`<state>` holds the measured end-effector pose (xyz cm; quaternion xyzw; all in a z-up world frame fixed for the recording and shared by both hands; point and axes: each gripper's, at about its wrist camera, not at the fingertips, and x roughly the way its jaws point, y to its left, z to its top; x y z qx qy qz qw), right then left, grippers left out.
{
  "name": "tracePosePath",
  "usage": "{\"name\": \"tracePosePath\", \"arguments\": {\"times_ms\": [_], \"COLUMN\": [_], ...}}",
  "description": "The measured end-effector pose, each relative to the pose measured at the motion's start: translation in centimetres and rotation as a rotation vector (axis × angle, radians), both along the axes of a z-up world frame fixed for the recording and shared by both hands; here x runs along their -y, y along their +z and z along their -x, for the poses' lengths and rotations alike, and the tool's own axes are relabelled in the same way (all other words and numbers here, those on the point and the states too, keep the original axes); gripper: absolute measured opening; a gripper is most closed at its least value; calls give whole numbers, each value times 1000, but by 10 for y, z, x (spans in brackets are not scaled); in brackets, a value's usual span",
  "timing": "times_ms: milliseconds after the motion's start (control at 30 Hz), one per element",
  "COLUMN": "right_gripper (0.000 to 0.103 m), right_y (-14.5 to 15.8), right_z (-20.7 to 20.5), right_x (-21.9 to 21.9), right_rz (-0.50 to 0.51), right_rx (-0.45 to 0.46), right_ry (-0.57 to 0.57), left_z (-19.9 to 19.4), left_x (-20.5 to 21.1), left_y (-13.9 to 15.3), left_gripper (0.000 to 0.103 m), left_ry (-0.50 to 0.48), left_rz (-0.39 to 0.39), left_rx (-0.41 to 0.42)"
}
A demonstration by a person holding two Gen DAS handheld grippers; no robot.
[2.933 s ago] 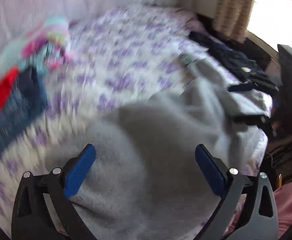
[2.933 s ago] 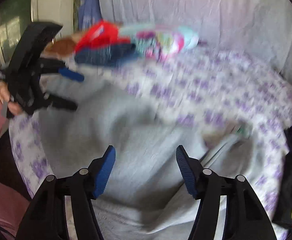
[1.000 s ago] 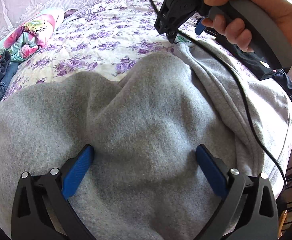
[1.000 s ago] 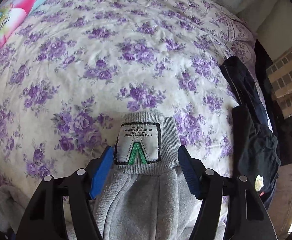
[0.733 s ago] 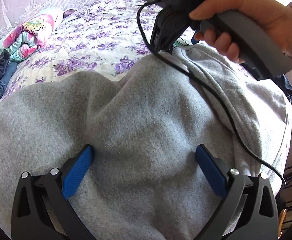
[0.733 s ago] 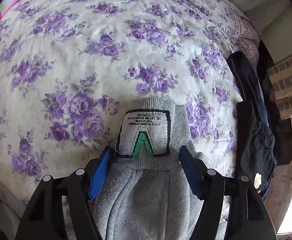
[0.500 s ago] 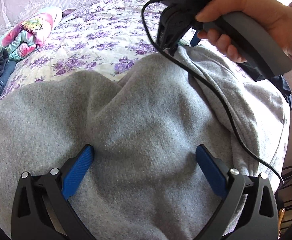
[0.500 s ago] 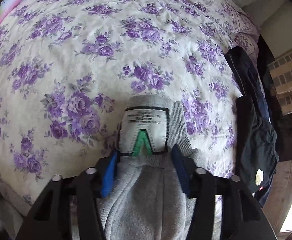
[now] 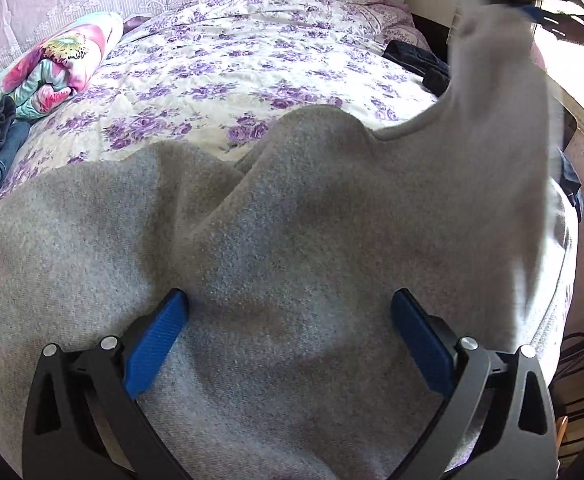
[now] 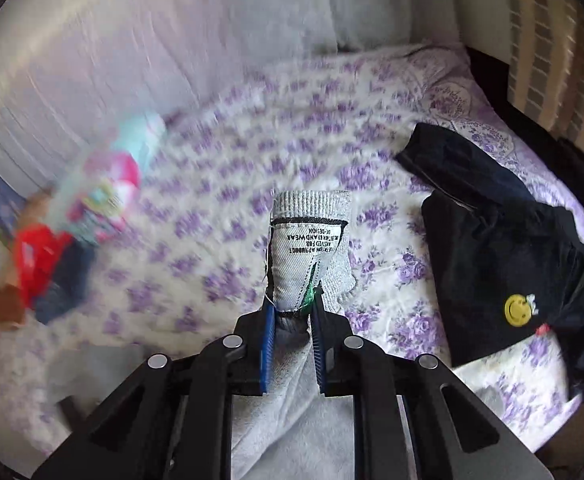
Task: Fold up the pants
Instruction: 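Lay the waistband over the garment with the right gripper and release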
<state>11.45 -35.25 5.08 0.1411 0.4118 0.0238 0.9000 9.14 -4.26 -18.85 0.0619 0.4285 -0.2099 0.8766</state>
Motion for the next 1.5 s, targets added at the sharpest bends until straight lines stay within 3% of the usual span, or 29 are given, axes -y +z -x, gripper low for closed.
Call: {"name": "tracePosePath", "arguments": {"times_ms": [133, 233, 367, 400, 433, 467, 533, 600, 700, 833, 933, 1000, 1067, 1133, 1200, 1267, 1333, 1400, 1500], "right_gripper": [12, 11, 10, 14, 21, 21, 29, 41, 41, 43, 43, 43, 51, 61, 61, 58, 17, 6, 5], "right_y": [-11, -57, -159, -182, -199, -210, -210, -190, -154, -120, -126, -135, -143, -148, -150, -152, -157, -156, -146], "right_z": [75, 125, 154, 158, 161, 164, 172, 182, 189, 184, 166, 156, 156, 159, 163, 162, 158, 160, 170], "right_x": [59, 103, 156, 164, 168, 171, 170, 158, 111, 17, -54, -91, -126, -145, -157, -168, -177, -179, -167], "right_rz": [-235, -373, -579, -616, -645, -676, -708, -629, -520, -153, 126, 251, 374, 461, 542, 612, 706, 724, 689], "right_rx": [159, 226, 121, 88, 69, 69, 110, 153, 245, 328, 300, 258, 262, 299, 342, 373, 363, 345, 368], "right_ry": [-28, -95, -246, -270, -285, -295, -273, -270, -101, 208, 445, 594, 719, 772, 820, 833, 844, 864, 876], "left_z": [-1, -1, -1, -1, 0, 0, 0, 2, 8, 21, 34, 43, 49, 52, 49, 47, 46, 44, 44], "left_x": [-2, -3, -1, 0, 0, 0, -2, -6, -13, -16, -12, -11, -11, -11, -10, -10, -11, -12, -13], "left_y": [0, 0, -1, -1, -1, 0, 1, 3, 11, 23, 32, 37, 39, 35, 29, 24, 20, 20, 20], "left_gripper": [99, 99, 99, 99, 99, 99, 99, 99, 99, 99, 99, 99, 99, 99, 99, 99, 99, 99, 99], "left_ry": [-1, -1, -1, -1, -2, -3, 0, 1, 4, -4, -2, 10, 18, 25, 47, 64, 80, 89, 88], "left_rz": [9, 11, 3, -1, -2, -1, 12, 35, 85, 87, 19, -26, -48, -62, -90, -112, -120, -117, -117], "left_rx": [-2, -1, 2, 4, 6, 6, 9, 15, 23, 56, 114, 156, 175, 165, 131, 111, 101, 90, 87]}}
